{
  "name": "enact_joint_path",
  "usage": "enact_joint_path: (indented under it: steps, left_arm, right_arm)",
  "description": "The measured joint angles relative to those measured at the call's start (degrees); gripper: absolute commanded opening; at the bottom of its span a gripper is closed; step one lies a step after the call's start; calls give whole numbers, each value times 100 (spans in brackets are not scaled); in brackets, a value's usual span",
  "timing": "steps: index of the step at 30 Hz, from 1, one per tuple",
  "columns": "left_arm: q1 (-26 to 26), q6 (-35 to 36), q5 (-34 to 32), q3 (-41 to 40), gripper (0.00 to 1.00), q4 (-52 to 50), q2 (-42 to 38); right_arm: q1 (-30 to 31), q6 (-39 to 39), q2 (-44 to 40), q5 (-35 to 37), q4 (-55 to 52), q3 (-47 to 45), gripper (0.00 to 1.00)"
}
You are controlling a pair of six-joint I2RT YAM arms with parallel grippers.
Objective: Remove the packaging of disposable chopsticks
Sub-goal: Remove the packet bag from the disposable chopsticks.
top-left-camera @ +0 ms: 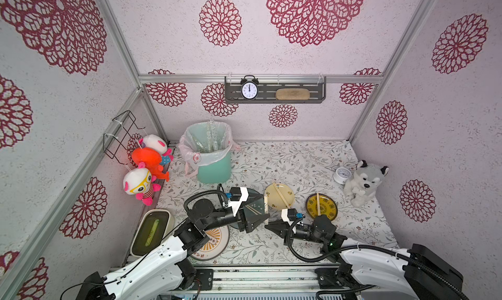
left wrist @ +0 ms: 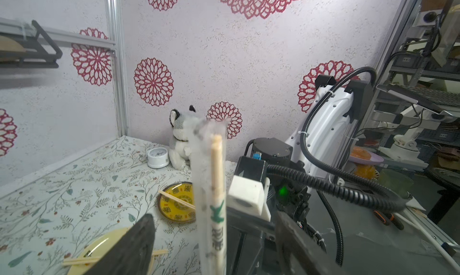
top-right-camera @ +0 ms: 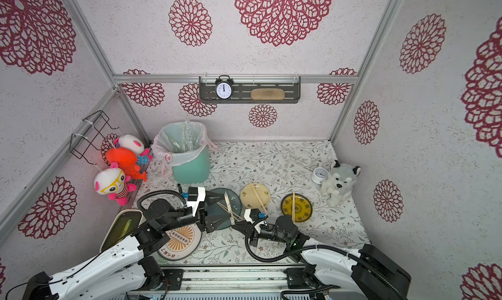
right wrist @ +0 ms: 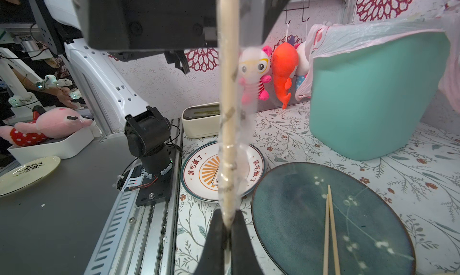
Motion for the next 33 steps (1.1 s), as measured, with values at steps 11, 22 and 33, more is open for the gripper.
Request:
enact_joint_path:
  steps: [11,22,33]
  left_arm:
    - [140,7,391,717,26,114,522]
    - [144,-323,752,98,15,831,728]
    - [-70,-776,713,-649,9,2332,1475]
  right_arm:
    - [35,-2,-2,7,35,-76,0]
    - [35,-2,-212,103,-122,-177,0]
    - [35,-9,-170,131,-634,-177,0]
